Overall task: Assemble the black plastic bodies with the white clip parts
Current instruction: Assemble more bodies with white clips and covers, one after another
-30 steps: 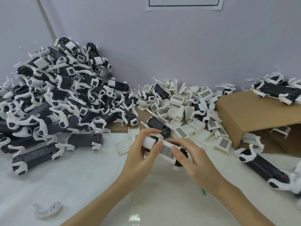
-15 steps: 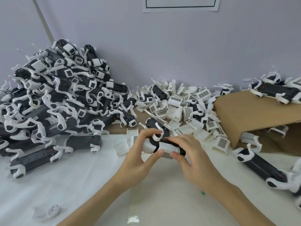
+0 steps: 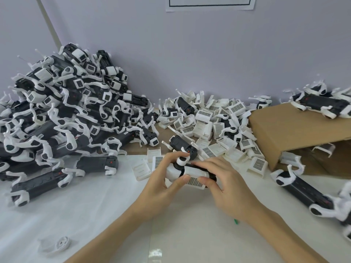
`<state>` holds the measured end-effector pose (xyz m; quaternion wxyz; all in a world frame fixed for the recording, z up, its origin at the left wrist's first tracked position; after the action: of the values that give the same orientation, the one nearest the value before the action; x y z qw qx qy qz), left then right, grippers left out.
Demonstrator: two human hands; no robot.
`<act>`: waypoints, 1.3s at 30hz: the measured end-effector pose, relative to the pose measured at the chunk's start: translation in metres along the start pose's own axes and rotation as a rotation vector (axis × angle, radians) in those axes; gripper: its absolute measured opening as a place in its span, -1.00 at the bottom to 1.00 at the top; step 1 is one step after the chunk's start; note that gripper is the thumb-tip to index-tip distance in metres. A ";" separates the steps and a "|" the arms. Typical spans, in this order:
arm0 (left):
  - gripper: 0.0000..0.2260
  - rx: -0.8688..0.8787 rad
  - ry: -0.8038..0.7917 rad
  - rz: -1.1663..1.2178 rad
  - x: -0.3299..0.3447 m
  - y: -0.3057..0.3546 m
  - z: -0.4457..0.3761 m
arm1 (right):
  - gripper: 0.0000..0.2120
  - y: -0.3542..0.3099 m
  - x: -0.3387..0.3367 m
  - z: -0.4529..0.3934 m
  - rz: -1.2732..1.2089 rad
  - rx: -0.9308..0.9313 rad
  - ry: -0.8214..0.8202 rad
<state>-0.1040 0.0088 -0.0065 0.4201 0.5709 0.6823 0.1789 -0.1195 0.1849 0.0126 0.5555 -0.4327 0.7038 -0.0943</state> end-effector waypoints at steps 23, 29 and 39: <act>-0.66 -0.139 0.152 0.163 0.006 -0.007 0.005 | -0.55 -0.020 0.015 0.007 0.204 -0.145 0.111; -0.71 -0.113 0.169 0.130 0.005 -0.004 0.004 | -0.52 -0.022 0.012 0.009 0.274 -0.139 0.103; -0.73 0.001 0.164 0.138 0.003 0.011 0.006 | -0.51 -0.024 0.005 0.013 0.366 -0.310 0.342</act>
<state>-0.0924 0.0135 -0.0037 0.3494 0.6002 0.6734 0.2533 -0.0964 0.1711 0.0185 0.3637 -0.3561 0.8596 0.0445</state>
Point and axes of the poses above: each hand's wrist, its own z-axis away from the middle knuckle, its own x-axis out of the palm, y = z × x, the point moved 7 cm from there along -z, towards the middle knuckle, and after that the axes turned 11 degrees about x, right-handed, at the moved point
